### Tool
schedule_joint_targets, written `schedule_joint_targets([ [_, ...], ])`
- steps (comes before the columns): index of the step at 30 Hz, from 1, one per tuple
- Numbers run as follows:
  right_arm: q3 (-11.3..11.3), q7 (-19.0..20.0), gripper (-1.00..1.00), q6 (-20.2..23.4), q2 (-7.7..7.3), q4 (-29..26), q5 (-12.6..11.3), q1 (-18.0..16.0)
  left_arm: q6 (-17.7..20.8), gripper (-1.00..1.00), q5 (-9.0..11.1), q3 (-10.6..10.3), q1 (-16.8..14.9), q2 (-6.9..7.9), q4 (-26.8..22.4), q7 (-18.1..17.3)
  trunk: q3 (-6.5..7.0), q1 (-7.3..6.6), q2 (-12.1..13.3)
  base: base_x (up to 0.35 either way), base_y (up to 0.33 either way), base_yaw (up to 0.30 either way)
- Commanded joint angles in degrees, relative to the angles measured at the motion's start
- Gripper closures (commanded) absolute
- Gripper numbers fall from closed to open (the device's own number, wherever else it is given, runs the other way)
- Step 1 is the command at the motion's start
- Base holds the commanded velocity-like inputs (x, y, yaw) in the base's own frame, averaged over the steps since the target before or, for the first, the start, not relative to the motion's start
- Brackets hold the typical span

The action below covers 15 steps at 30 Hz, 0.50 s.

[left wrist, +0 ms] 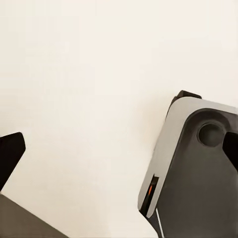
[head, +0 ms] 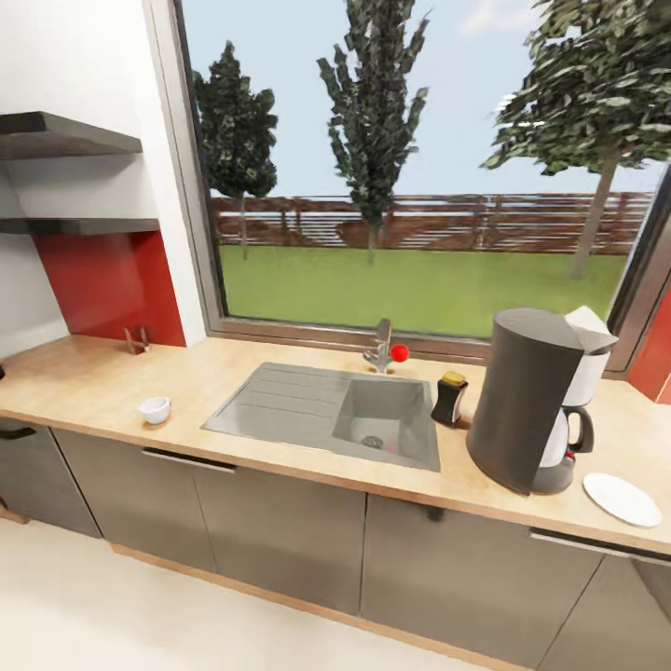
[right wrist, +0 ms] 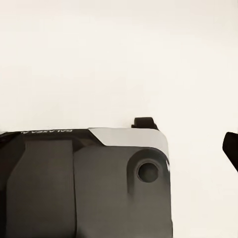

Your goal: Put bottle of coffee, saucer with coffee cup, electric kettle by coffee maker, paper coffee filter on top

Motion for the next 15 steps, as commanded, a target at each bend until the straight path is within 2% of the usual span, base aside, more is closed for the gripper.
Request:
schedule_joint_targets([
  [1, 0.48, -0.26, -1.00, -0.01, 0.01, -0.02, -0.51, -0.03, -0.15, -1.00, 0.60, -0.36, -0.08, -0.01, 0.17, -0.47, -0.10, 0.04, -0.09, 0.215, 0.288, 0.280],
  [15, 0.48, -0.26, -1.00, -0.01, 0.03, -0.02, -0.51, 0.06, -0.32, -1.00, 0.69, -0.28, -0.08, -0.08, 0.17, -0.47, -0.10, 0.04, -0.09, 0.235, 0.264, 0.280],
])
